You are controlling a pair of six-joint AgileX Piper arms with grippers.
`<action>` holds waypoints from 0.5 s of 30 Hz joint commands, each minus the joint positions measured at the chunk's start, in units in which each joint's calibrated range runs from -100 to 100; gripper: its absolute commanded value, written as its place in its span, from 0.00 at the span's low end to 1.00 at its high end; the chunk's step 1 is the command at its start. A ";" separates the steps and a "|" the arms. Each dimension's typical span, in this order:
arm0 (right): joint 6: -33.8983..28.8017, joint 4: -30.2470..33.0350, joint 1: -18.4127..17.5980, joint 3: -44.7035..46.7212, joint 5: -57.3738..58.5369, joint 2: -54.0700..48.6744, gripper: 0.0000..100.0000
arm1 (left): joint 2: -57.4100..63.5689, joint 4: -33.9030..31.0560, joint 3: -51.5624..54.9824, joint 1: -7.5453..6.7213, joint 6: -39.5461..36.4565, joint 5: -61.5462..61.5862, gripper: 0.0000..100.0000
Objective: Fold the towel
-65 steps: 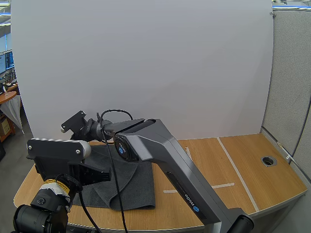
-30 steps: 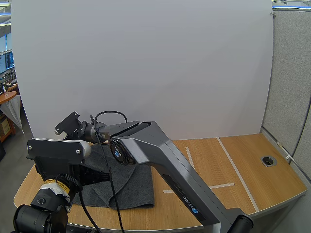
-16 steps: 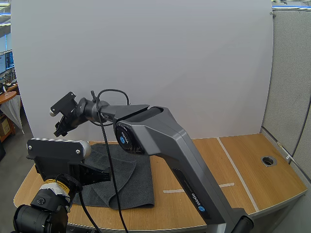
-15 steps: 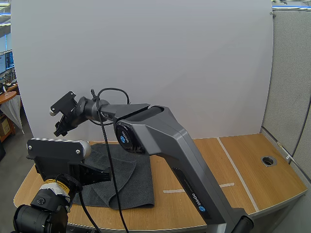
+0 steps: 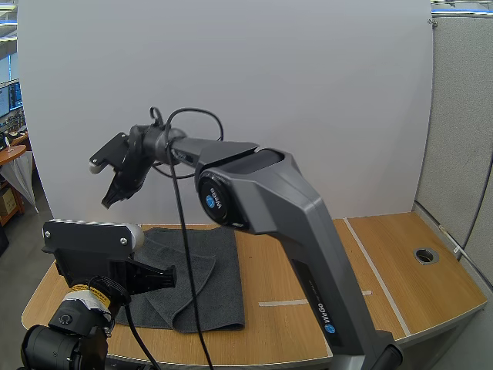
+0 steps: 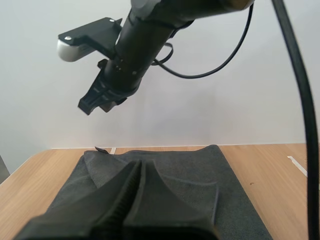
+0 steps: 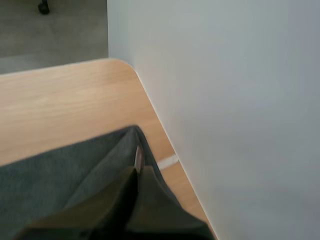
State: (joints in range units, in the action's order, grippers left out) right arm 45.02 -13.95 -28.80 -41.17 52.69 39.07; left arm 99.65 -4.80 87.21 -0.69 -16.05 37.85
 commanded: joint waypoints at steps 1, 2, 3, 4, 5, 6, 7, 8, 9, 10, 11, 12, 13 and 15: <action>-4.61 3.09 5.75 -0.42 29.38 -11.41 0.00 | 0.35 -0.19 -0.40 -0.03 0.13 -0.58 0.00; -4.87 3.09 6.53 -0.42 32.72 -12.74 0.00 | 0.35 -0.19 -0.40 -0.03 0.13 -0.58 0.00; -5.31 3.22 7.17 -0.42 35.50 -13.50 0.00 | 0.35 -0.19 -0.40 -0.03 0.13 -0.58 0.00; -6.14 3.32 7.82 -0.42 38.31 -14.49 0.00 | 0.35 -0.19 -0.40 -0.03 0.13 -0.58 0.00; -6.88 3.32 8.45 -0.42 40.83 -15.62 0.00 | 0.35 -0.19 -0.40 -0.03 0.13 -0.58 0.00; -7.13 3.32 8.89 -0.42 42.61 -16.52 0.00 | 0.35 -0.19 -0.40 -0.03 0.13 -0.58 0.00; -7.13 3.61 9.39 -0.10 44.29 -17.83 0.00 | 0.35 -0.19 -0.40 -0.03 0.13 -0.58 0.00; -7.13 4.22 9.80 0.75 44.71 -19.57 0.00 | 0.35 -0.19 -0.40 -0.03 0.13 -0.58 0.00; -7.13 4.76 10.13 2.12 44.71 -21.66 0.00 | 0.35 -0.19 -0.40 -0.03 0.13 -0.58 0.00; -7.13 4.76 10.36 3.40 44.40 -23.86 0.00 | 0.35 -0.19 -0.40 -0.03 0.13 -0.58 0.00; -7.03 4.76 10.72 5.48 43.66 -26.18 0.00 | 0.35 -0.19 -0.40 -0.03 0.13 -0.58 0.00; -7.03 4.76 10.94 7.38 43.19 -28.51 0.00 | 0.35 -0.19 -0.40 -0.03 0.13 -0.58 0.00; -6.84 4.76 11.10 9.30 42.75 -30.75 0.00 | 0.35 -0.19 -0.40 -0.03 0.13 -0.58 0.00; -6.66 4.76 11.42 13.00 42.39 -34.79 0.00 | 0.35 -0.19 -0.40 -0.03 0.13 -0.58 0.00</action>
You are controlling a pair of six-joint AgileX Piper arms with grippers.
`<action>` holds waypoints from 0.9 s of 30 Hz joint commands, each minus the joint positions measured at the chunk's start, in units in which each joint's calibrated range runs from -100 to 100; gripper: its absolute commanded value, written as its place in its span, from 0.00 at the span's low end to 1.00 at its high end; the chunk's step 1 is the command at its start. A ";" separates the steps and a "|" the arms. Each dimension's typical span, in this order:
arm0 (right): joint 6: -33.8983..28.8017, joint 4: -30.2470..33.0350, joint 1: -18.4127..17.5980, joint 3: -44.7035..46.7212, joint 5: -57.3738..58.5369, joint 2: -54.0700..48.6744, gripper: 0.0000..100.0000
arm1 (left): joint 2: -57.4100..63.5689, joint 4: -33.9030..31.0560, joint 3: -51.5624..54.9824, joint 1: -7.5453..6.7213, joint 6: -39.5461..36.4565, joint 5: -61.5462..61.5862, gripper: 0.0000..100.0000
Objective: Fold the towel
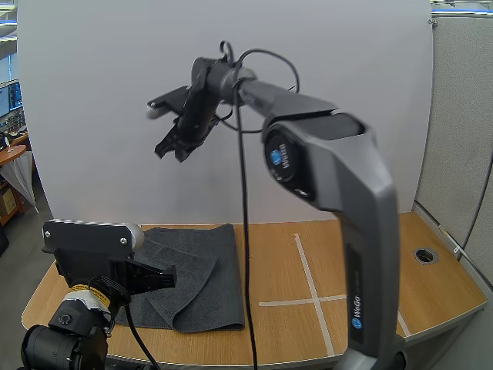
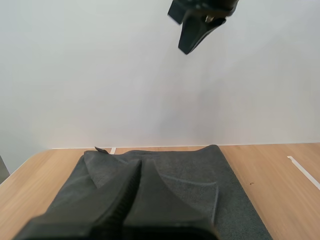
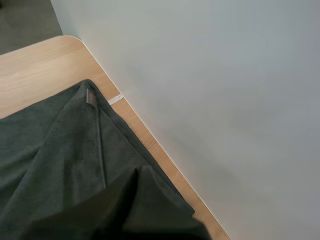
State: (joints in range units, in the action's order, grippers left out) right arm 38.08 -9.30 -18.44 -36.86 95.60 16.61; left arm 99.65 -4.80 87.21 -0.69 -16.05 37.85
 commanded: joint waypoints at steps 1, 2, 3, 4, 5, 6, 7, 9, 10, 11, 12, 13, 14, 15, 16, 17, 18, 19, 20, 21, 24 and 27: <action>0.28 0.11 1.19 10.87 -0.74 -14.60 0.00 | 0.35 -0.19 -0.40 -0.03 0.13 -0.58 0.00; 0.28 -0.01 1.20 12.71 -1.23 -16.40 0.00 | 0.35 -0.19 -0.40 -0.03 0.13 -0.58 0.00; 0.28 -0.40 1.30 15.09 -1.87 -18.61 0.00 | 0.35 -0.19 -0.40 -0.03 0.13 -0.58 0.00; 0.43 -0.78 1.30 17.37 -2.02 -20.77 0.00 | 0.35 -0.19 -0.40 -0.03 0.13 -0.58 0.00; 1.29 -1.23 1.30 19.19 -2.09 -22.95 0.00 | 0.35 -0.19 -0.40 -0.03 0.13 -0.58 0.00; 2.05 -1.98 1.30 21.55 -2.09 -25.10 0.00 | 0.35 -0.19 -0.40 -0.03 0.13 -0.58 0.00; 2.94 -3.03 1.30 23.94 -2.40 -27.30 0.00 | 0.35 -0.19 -0.40 -0.03 0.13 -0.58 0.00; 4.10 -4.11 1.30 27.90 -4.03 -30.78 0.00 | 0.35 -0.19 -0.40 -0.03 0.13 -0.58 0.00; 4.20 -4.52 1.30 31.23 -6.00 -33.40 0.00 | 0.35 -0.19 -0.40 -0.03 0.13 -0.58 0.00; 4.44 -4.53 1.30 33.09 -7.00 -35.05 0.00 | 0.35 -0.19 -0.40 -0.03 0.13 -0.58 0.00; 4.43 -4.53 1.30 35.73 -8.63 -37.55 0.00 | 0.35 -0.19 -0.40 -0.03 0.13 -0.58 0.00; 4.43 -4.53 1.30 37.83 -9.38 -39.56 0.00 | 0.35 -0.19 -0.40 -0.03 0.13 -0.58 0.00; 4.43 -4.53 1.30 39.02 -9.42 -41.07 0.00 | 0.35 -0.19 -0.40 -0.03 0.13 -0.58 0.00; 4.32 -4.53 1.30 40.83 -9.42 -42.92 0.00 | 0.35 -0.19 -0.40 -0.03 0.13 -0.58 0.00; 3.81 -4.53 1.30 43.31 -9.42 -45.14 0.00 | 0.35 -0.19 -0.40 -0.03 0.13 -0.58 0.00; 3.57 -4.53 1.30 44.65 -9.20 -46.55 0.00 | 0.35 -0.19 -0.40 -0.03 0.13 -0.58 0.00; 3.59 -4.27 1.30 46.20 -8.69 -48.41 0.00 | 0.35 -0.19 -0.40 -0.03 0.13 -0.58 0.00; 3.22 -3.99 1.30 47.34 -8.72 -50.34 0.00 | 0.35 -0.19 -0.40 -0.03 0.13 -0.58 0.00; 2.83 -3.64 1.30 48.76 -8.72 -52.23 0.00 | 0.35 -0.19 -0.40 -0.03 0.13 -0.58 0.00; 2.40 -3.05 1.30 50.00 -8.66 -54.17 0.00 | 0.35 -0.19 -0.40 -0.03 0.13 -0.58 0.00; 2.13 -2.06 1.30 53.16 -8.26 -59.65 0.00 | 0.35 -0.19 -0.40 -0.03 0.13 -0.58 0.00; 1.83 -2.05 1.30 55.19 -4.01 -64.36 0.00 | 0.35 -0.19 -0.40 -0.03 0.13 -0.58 0.00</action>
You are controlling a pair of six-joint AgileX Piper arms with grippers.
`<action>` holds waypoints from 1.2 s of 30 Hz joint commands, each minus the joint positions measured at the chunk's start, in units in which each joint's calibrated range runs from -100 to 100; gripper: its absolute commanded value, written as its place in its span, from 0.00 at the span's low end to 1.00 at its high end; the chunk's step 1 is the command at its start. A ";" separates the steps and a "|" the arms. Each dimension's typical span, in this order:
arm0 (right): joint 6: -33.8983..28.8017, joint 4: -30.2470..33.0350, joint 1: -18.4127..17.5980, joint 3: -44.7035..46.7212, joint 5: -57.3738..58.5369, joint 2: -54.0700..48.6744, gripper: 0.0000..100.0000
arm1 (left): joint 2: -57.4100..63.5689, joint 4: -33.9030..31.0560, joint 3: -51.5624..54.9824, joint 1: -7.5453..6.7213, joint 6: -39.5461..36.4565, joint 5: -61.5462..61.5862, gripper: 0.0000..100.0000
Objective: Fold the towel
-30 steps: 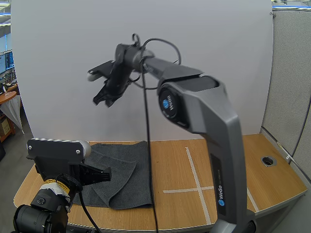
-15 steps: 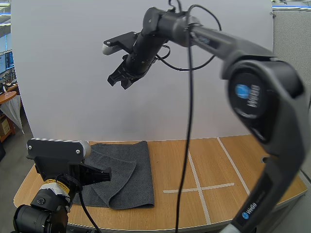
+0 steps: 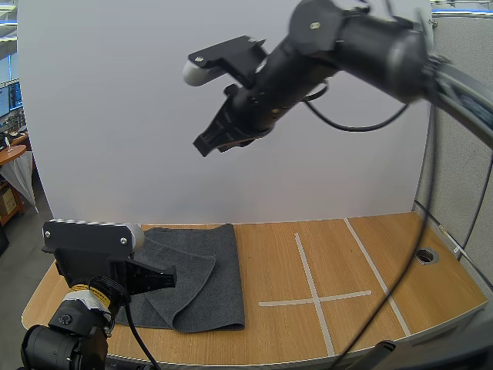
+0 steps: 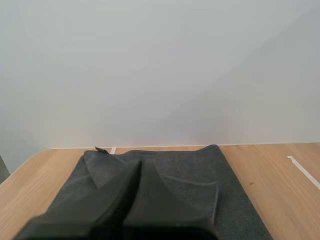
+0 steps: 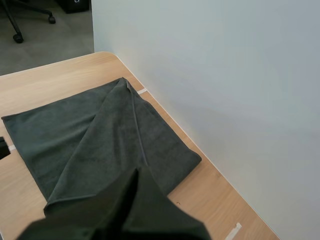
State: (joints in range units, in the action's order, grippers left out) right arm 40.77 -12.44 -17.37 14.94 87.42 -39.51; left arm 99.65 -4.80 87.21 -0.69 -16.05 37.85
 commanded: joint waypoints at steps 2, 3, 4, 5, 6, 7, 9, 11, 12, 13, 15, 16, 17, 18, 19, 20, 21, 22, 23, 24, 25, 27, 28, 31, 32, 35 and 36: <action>-2.09 1.55 0.23 4.73 7.76 -11.65 0.00 | 0.35 -0.19 -0.40 -0.03 0.13 -0.58 0.00; -2.49 1.81 0.23 5.44 9.14 -13.32 0.00 | 0.35 -0.19 -0.40 -0.03 0.13 -0.58 0.00; -2.84 2.19 0.23 6.14 9.93 -14.97 0.00 | 0.35 -0.19 -0.40 -0.03 0.13 -0.58 0.00; -2.84 2.36 0.23 6.89 10.52 -16.53 0.00 | 0.35 -0.19 -0.40 -0.03 0.13 -0.58 0.00; -2.84 2.77 0.23 7.56 10.97 -18.03 0.00 | 0.35 -0.19 -0.56 -0.03 0.13 -0.59 0.00; -3.04 3.25 0.23 8.14 11.54 -19.53 0.00 | 0.35 -0.36 -1.11 -0.03 0.23 -0.59 0.00; -4.52 4.29 0.23 8.90 12.58 -22.27 0.00 | 0.35 -2.31 -2.86 -0.03 0.57 -0.59 0.00; -5.38 4.79 0.23 9.14 12.58 -24.24 0.00 | 0.35 -3.00 -5.42 -0.03 0.57 -0.42 0.00; -5.38 5.06 0.23 9.11 12.58 -25.39 0.00 | 0.35 -3.00 -7.23 -0.03 0.57 0.89 0.00; -5.38 5.06 0.23 9.11 12.58 -26.75 0.00 | 0.35 -3.00 -8.81 -0.03 0.57 2.40 0.00; -5.76 5.06 0.23 9.11 12.58 -28.64 0.00 | 0.35 -2.76 -12.72 -0.03 0.57 6.55 0.00; -6.56 5.20 0.23 9.11 12.58 -29.81 0.00 | 0.35 -1.92 -14.84 -0.03 0.46 9.56 0.00; -7.17 5.20 0.23 9.11 12.58 -30.54 0.00 | 0.35 -1.19 -16.10 -0.03 0.46 10.44 0.00; -7.62 5.20 0.23 9.11 12.58 -31.41 0.00 | 0.35 0.12 -17.39 -0.03 0.58 11.82 0.00; -8.00 5.28 0.23 9.11 12.58 -32.17 0.00 | 0.35 1.27 -18.49 -0.03 1.20 12.94 0.00; -8.11 5.33 0.23 9.11 12.58 -32.89 0.00 | 0.35 2.00 -19.40 -0.03 2.06 14.14 0.00; -8.11 5.43 0.23 9.11 12.58 -33.47 0.00 | 0.35 3.03 -19.96 -0.03 3.00 15.06 0.00; -8.36 5.60 0.23 9.11 12.58 -34.04 0.00 | 0.35 4.13 -20.37 -0.03 4.30 16.00 0.00; -8.47 5.91 0.23 9.11 12.58 -34.86 0.00 | 0.14 5.83 -20.75 -0.03 6.14 18.19 0.00; -8.47 6.05 0.23 9.11 12.58 -35.65 0.00 | -1.16 6.91 -20.93 -0.03 7.47 20.34 0.00; -8.47 6.27 0.23 9.11 12.58 -36.44 0.00 | -2.85 7.92 -21.06 -0.03 8.64 22.30 0.00; -9.54 7.09 0.23 9.11 12.58 -37.93 0.00 | -7.11 8.80 -21.06 -0.03 10.44 24.31 0.00; -9.75 7.36 0.23 9.11 12.58 -38.61 0.00 | -9.44 8.81 -21.06 -0.03 11.29 24.54 0.00; -10.66 8.24 0.23 9.11 12.58 -40.50 0.00 | -15.87 8.81 -21.32 -0.03 15.01 24.93 0.00; -10.66 8.24 0.23 9.11 12.58 -41.00 0.00 | -17.69 8.81 -21.85 -0.03 16.93 25.13 0.00; -11.62 8.10 0.23 9.11 12.58 -42.75 0.00 | -25.06 8.81 -24.28 -0.03 20.66 27.84 0.00; -12.16 8.10 0.23 9.11 12.58 -43.10 0.00 | -27.19 8.81 -25.24 -0.03 20.76 29.04 0.00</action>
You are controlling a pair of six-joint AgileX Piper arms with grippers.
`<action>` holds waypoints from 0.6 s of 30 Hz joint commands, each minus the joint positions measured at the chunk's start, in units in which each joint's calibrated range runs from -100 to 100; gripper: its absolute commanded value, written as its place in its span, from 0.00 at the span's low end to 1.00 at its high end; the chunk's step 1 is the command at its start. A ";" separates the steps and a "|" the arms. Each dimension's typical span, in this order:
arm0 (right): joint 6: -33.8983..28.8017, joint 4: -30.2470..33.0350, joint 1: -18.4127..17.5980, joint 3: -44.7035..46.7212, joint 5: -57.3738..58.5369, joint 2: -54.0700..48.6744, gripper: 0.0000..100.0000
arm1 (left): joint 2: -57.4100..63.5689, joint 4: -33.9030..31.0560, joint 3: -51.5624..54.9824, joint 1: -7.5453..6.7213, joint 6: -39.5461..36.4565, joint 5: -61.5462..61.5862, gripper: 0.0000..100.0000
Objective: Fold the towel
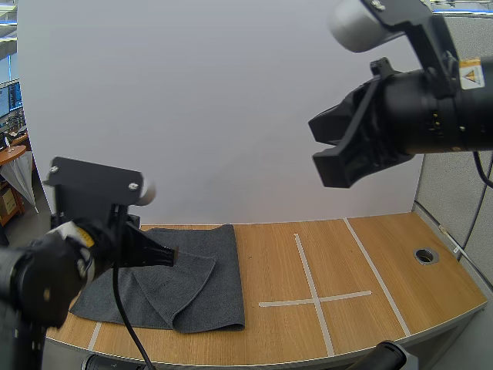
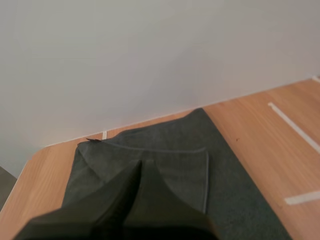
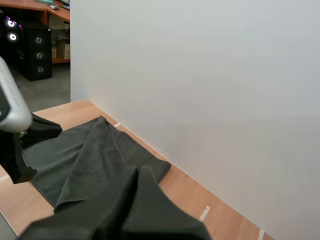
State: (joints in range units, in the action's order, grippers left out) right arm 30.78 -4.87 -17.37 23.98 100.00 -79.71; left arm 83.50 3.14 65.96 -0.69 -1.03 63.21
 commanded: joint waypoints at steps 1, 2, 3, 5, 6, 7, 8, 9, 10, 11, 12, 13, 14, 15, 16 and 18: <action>-2.32 0.54 0.23 0.12 0.00 -3.45 0.00 | -14.31 0.87 -5.65 -0.03 5.75 6.28 0.00; -2.60 0.54 0.23 0.23 0.00 -3.47 0.00 | -16.52 1.02 -6.84 -0.03 5.75 7.93 0.00; -2.95 0.54 0.23 0.38 0.00 -3.60 0.00 | -19.16 1.46 -8.27 -0.03 5.75 9.17 0.00; -3.14 0.54 0.23 1.31 0.00 -3.60 0.00 | -24.40 3.94 -10.61 -0.03 7.32 9.48 0.00; -3.24 0.54 0.23 1.96 0.00 -3.60 0.00 | -26.10 5.82 -11.63 -0.03 9.13 9.48 0.00; -3.24 0.54 0.23 2.85 0.00 -3.60 0.00 | -27.76 7.54 -12.52 -0.03 11.22 9.26 0.00; -3.24 0.66 0.23 3.62 0.00 -3.60 0.00 | -29.63 9.77 -13.28 -0.03 14.14 9.00 0.00; -3.24 0.88 0.23 4.40 0.00 -3.60 0.00 | -31.28 11.85 -13.93 -0.03 16.99 8.59 0.00; -3.36 1.02 0.23 4.83 0.00 -3.75 0.00 | -32.91 13.40 -14.22 -0.03 19.39 8.09 0.00; -3.64 1.32 0.23 5.81 0.00 -4.05 0.00 | -34.40 15.11 -14.74 -0.03 21.47 7.73 0.00; -3.64 1.50 0.23 6.50 0.00 -4.52 0.00 | -35.94 16.56 -15.08 -0.03 23.34 7.55 0.00; -3.64 1.83 0.23 7.28 0.00 -5.24 0.00 | -37.52 17.70 -15.42 -0.03 24.53 7.20 0.00; -3.64 2.02 0.23 8.10 0.00 -6.34 0.00 | -39.11 18.54 -15.88 -0.03 26.04 6.84 0.00; -3.74 2.39 0.23 8.60 0.00 -7.11 0.00 | -40.72 19.22 -16.33 -0.03 26.88 6.02 0.00; -3.74 2.85 0.23 9.27 0.00 -8.28 0.00 | -42.36 19.36 -16.68 -0.03 27.75 4.73 0.00; -3.93 3.57 0.23 10.24 0.00 -9.88 0.00 | -45.58 19.36 -17.39 -0.03 29.36 3.68 0.00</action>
State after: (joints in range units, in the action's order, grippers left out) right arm 27.36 -3.95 -17.37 30.02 100.00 -83.47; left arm 49.33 16.35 51.94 -0.69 18.59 71.77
